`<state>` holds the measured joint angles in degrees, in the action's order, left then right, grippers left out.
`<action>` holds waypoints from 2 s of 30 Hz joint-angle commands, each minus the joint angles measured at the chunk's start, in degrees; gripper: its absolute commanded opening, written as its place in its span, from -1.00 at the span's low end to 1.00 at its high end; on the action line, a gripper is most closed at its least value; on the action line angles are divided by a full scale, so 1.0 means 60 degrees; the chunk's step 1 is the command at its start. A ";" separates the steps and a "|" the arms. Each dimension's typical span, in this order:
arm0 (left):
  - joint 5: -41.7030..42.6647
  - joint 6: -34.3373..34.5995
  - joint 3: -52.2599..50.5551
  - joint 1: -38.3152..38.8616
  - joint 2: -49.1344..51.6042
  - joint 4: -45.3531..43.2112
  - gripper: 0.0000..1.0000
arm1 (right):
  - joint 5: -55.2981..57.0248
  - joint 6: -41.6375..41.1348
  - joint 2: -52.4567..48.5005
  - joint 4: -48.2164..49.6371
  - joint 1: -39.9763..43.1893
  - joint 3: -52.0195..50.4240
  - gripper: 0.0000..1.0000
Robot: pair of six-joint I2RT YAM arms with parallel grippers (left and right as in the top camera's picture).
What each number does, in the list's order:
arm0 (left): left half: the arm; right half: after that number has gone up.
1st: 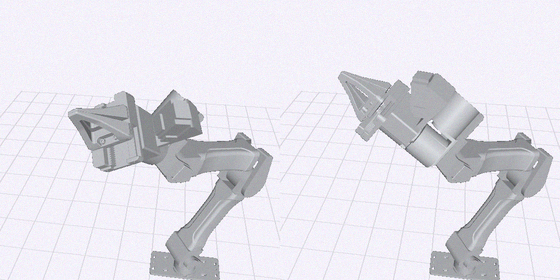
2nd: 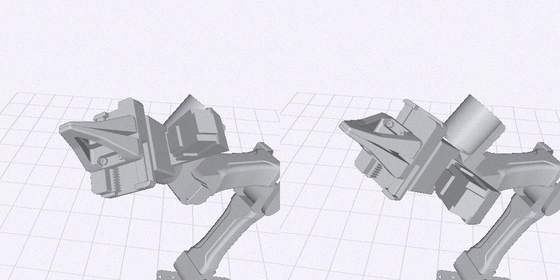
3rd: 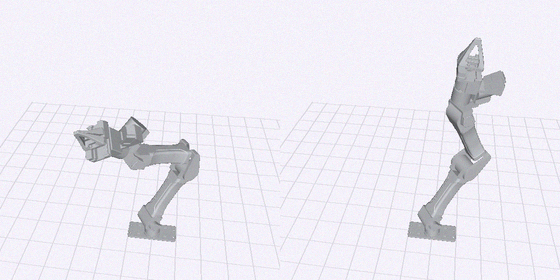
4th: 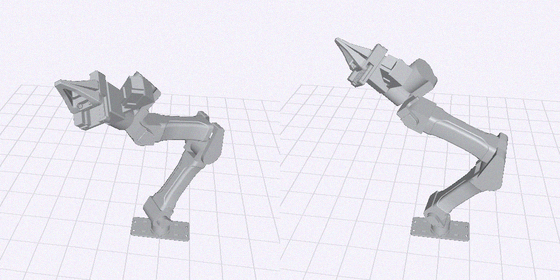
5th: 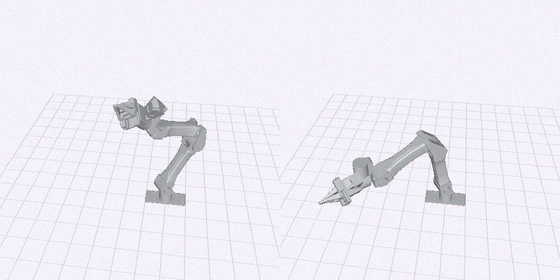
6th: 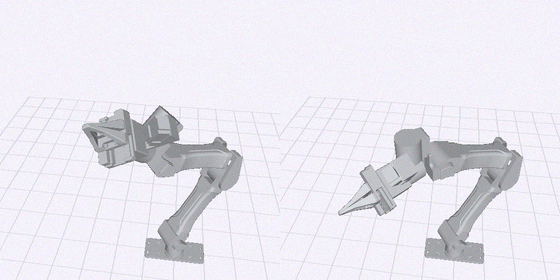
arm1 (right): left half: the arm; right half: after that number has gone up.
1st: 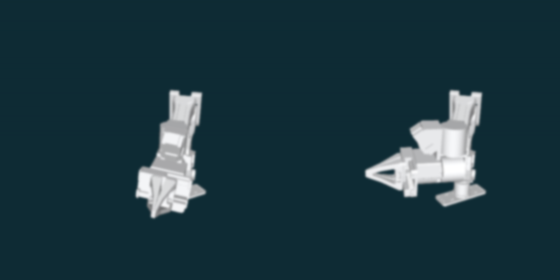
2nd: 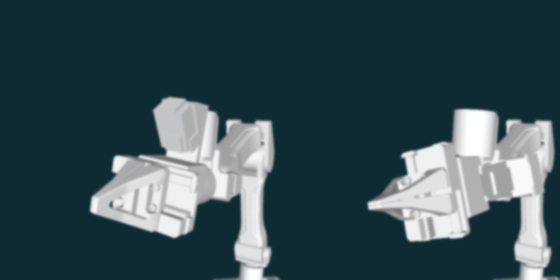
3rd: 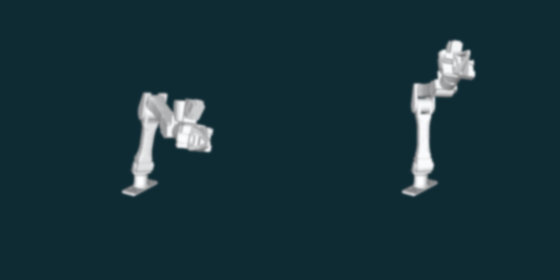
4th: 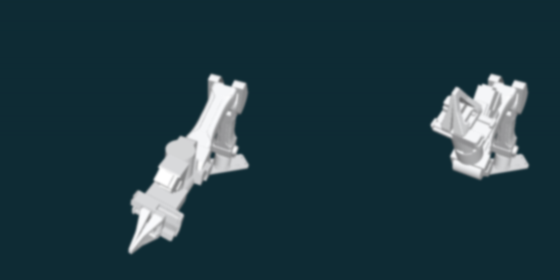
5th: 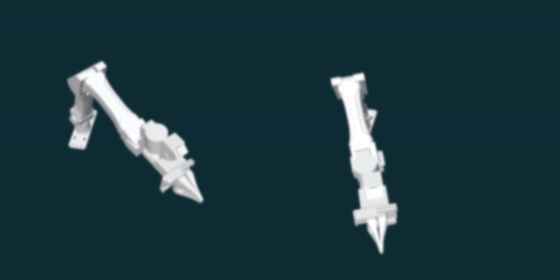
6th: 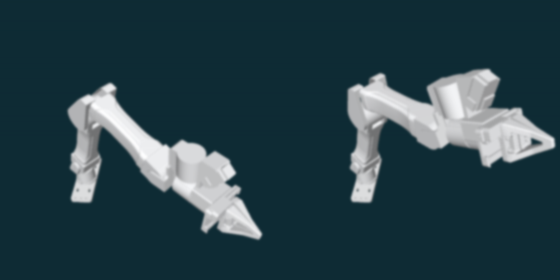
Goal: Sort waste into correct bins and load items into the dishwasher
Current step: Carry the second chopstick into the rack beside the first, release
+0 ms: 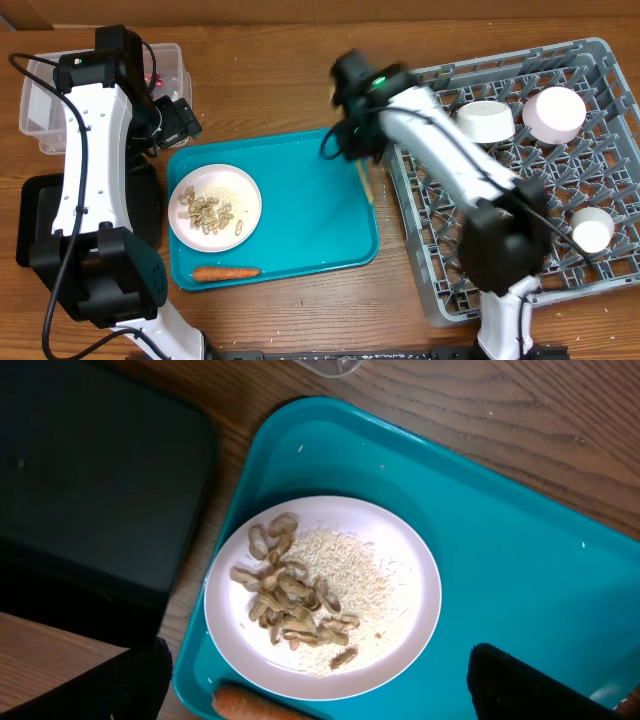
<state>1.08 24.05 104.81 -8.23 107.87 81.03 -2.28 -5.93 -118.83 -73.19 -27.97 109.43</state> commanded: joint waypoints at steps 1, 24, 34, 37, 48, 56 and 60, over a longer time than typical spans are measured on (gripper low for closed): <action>0.0069 0.0029 -0.0015 0.0066 -0.0029 0.0000 0.93 | 0.0816 0.0066 0.1089 -0.0262 0.0780 0.0426 -0.92; 0.0073 0.0036 -0.0015 0.0066 -0.0029 -0.0011 0.92 | -0.0317 0.0492 0.1104 -0.0350 0.1778 -0.2131 -0.13; 0.0073 0.0033 -0.0015 0.0066 -0.0029 -0.0004 0.93 | -0.0481 0.0495 0.1104 -0.0124 0.1778 -0.2131 -0.15; 0.0069 0.0033 -0.0015 0.0066 -0.0029 -0.0004 0.93 | -0.0860 0.0492 0.1104 -0.0124 0.1778 -0.2131 -0.25; 0.0069 0.0029 -0.0015 0.0066 -0.0029 -0.0011 0.93 | -0.1668 0.0488 0.1096 0.0077 0.1778 -0.2142 -0.26; 0.0069 0.0029 -0.0015 0.0066 -0.0029 -0.0007 0.93 | -0.1636 0.0448 0.1089 0.0444 0.1778 -0.2779 -0.26; 0.0069 0.0029 -0.0015 0.0066 -0.0029 -0.0015 0.93 | -0.1639 0.0448 0.1089 0.0663 0.1778 -0.3049 -0.26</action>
<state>1.10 24.05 104.81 -8.23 107.87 81.01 -11.64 -3.01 -112.14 -69.95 -17.26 92.12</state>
